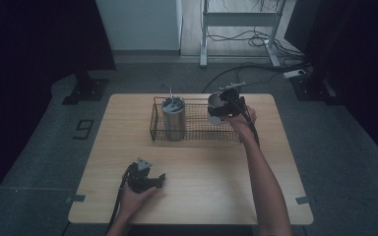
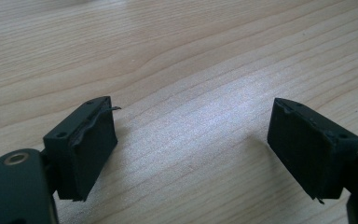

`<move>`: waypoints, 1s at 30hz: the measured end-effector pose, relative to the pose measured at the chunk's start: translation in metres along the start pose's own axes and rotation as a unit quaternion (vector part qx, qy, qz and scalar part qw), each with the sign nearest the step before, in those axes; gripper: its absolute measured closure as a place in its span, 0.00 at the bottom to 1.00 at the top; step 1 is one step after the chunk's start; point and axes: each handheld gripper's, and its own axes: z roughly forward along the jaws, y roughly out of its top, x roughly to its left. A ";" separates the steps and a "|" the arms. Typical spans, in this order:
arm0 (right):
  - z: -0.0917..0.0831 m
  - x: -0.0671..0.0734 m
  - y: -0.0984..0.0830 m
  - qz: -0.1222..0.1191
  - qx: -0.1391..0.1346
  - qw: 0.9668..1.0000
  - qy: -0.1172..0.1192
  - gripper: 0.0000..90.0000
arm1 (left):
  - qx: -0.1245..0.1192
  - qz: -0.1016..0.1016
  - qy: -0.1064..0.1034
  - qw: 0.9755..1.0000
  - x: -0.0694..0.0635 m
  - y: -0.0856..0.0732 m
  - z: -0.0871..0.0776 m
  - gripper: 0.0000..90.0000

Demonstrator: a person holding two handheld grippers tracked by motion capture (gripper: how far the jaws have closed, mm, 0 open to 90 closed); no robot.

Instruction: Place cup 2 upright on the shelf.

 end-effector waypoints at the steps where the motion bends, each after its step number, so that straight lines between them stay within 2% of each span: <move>1: 0.001 -0.001 0.000 0.001 0.001 1.000 -0.001 0.08 | 0.001 0.001 0.000 1.000 0.000 0.000 0.000 0.17; 14: 0.015 -0.006 -0.004 0.007 0.010 1.000 -0.009 0.08 | 0.001 0.002 0.000 1.000 0.001 0.000 0.000 0.17; 30: 0.039 -0.007 -0.014 0.013 0.029 0.999 -0.006 0.08 | 0.001 0.003 -0.001 1.000 0.001 0.000 0.000 0.17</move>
